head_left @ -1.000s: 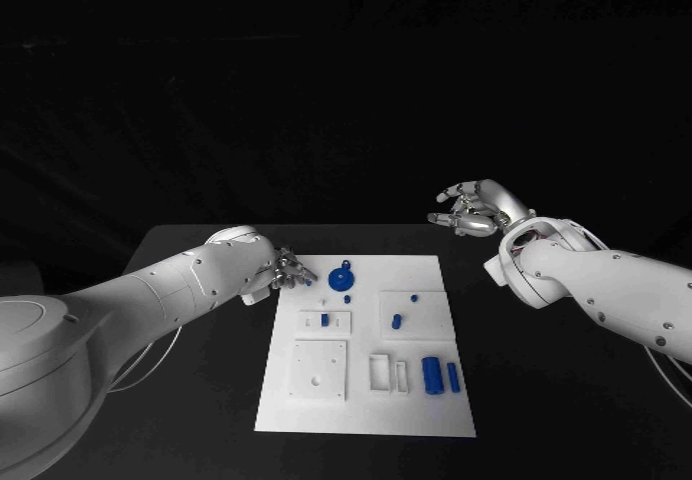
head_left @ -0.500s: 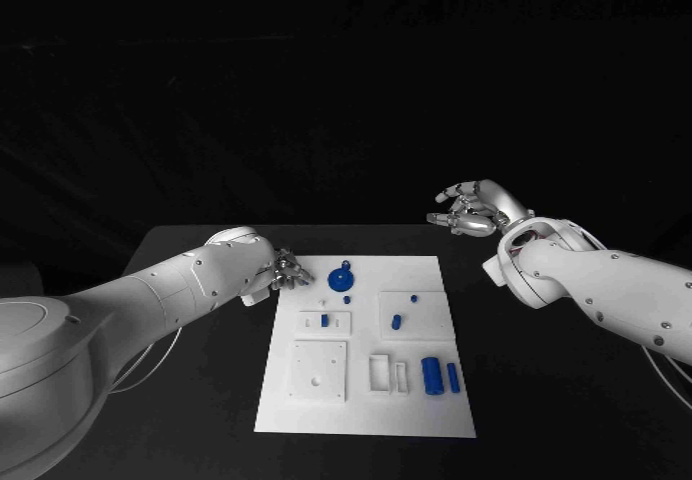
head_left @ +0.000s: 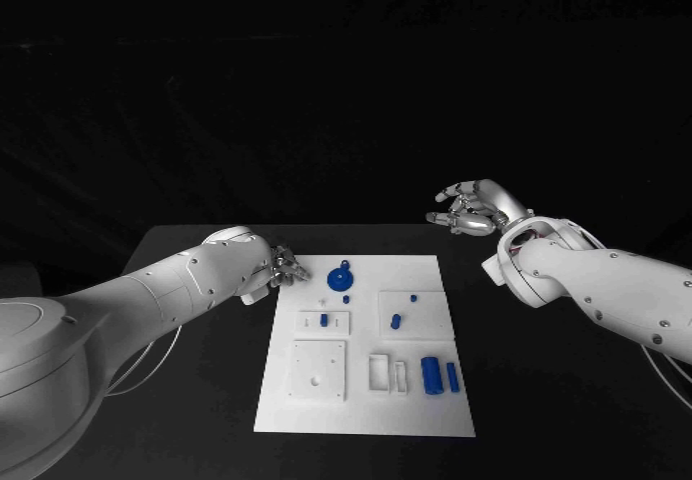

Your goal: Assemble the parts on the task board

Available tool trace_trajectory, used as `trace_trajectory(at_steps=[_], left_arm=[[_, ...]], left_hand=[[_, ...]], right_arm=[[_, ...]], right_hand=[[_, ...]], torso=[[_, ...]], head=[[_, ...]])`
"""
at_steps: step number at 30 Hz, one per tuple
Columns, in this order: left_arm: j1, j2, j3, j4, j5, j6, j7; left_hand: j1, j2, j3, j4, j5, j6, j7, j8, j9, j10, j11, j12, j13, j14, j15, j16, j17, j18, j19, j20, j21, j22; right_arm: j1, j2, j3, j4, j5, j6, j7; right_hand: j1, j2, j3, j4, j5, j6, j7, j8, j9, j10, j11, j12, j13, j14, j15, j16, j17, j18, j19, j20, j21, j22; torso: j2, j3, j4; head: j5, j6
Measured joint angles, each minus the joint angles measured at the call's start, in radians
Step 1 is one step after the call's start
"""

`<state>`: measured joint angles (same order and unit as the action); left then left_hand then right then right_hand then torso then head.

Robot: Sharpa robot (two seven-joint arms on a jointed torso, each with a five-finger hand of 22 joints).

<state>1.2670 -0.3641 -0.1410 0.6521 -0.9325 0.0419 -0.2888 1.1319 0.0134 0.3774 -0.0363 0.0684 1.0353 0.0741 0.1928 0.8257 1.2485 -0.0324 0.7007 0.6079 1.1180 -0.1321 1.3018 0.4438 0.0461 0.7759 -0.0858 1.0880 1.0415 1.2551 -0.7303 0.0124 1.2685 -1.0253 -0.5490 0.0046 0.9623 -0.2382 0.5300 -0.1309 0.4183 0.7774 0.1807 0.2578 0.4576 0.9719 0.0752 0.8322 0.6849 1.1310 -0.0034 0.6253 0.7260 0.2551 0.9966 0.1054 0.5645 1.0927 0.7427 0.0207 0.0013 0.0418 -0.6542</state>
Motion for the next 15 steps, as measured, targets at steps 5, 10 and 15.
trace_trajectory(at_steps=[5, 10, 15], left_arm=[[0.000, -0.006, 0.000, 0.002, 0.023, -0.018, 0.004], [0.001, -0.025, 0.001, 0.018, 0.050, -0.028, 0.006], [0.005, -0.057, 0.002, 0.058, 0.081, -0.030, 0.007]], left_hand=[[0.000, 0.001, 0.073, -0.021, -0.010, 0.013, -0.002, 0.008, -0.008, -0.002, 0.002, 0.000, 0.005, -0.002, -0.002, 0.000, 0.006, 0.000, 0.000, 0.000, 0.000, 0.013], [-0.061, 0.026, 0.104, -0.033, -0.014, 0.015, -0.001, 0.013, -0.023, 0.001, -0.001, 0.000, 0.011, -0.002, -0.002, 0.008, 0.012, 0.000, 0.000, 0.000, 0.008, 0.031], [-0.156, 0.052, 0.171, -0.100, 0.002, 0.017, -0.003, 0.043, -0.038, 0.002, -0.002, 0.000, 0.015, -0.001, -0.002, 0.012, 0.014, 0.000, 0.009, -0.002, 0.008, 0.041]], right_arm=[[0.000, 0.001, 0.000, -0.001, 0.000, 0.001, 0.000], [0.000, 0.001, 0.000, -0.002, 0.000, 0.002, 0.000], [0.000, -0.001, 0.000, -0.003, 0.001, 0.004, 0.000]], right_hand=[[0.000, 0.000, 0.000, 0.000, 0.000, 0.000, 0.000, 0.000, 0.000, 0.000, 0.000, 0.000, -0.002, 0.000, 0.000, -0.004, 0.000, 0.000, 0.000, 0.000, -0.004, -0.001], [0.000, 0.000, -0.003, -0.003, 0.000, 0.000, 0.000, 0.000, 0.000, 0.000, 0.000, 0.000, -0.003, 0.000, 0.000, -0.004, 0.001, 0.000, 0.000, 0.000, -0.004, -0.001], [0.000, 0.000, -0.003, -0.003, 0.000, -0.001, 0.001, 0.000, -0.001, 0.000, 0.000, -0.002, -0.004, 0.000, 0.000, -0.008, 0.001, -0.001, 0.000, 0.000, -0.004, -0.001]], torso=[[0.000, 0.0000, 0.0000], [-0.001, 0.0000, 0.0000], [-0.002, 0.0000, 0.0001]], head=[[0.000, 0.001], [0.000, 0.001], [0.000, 0.002]])
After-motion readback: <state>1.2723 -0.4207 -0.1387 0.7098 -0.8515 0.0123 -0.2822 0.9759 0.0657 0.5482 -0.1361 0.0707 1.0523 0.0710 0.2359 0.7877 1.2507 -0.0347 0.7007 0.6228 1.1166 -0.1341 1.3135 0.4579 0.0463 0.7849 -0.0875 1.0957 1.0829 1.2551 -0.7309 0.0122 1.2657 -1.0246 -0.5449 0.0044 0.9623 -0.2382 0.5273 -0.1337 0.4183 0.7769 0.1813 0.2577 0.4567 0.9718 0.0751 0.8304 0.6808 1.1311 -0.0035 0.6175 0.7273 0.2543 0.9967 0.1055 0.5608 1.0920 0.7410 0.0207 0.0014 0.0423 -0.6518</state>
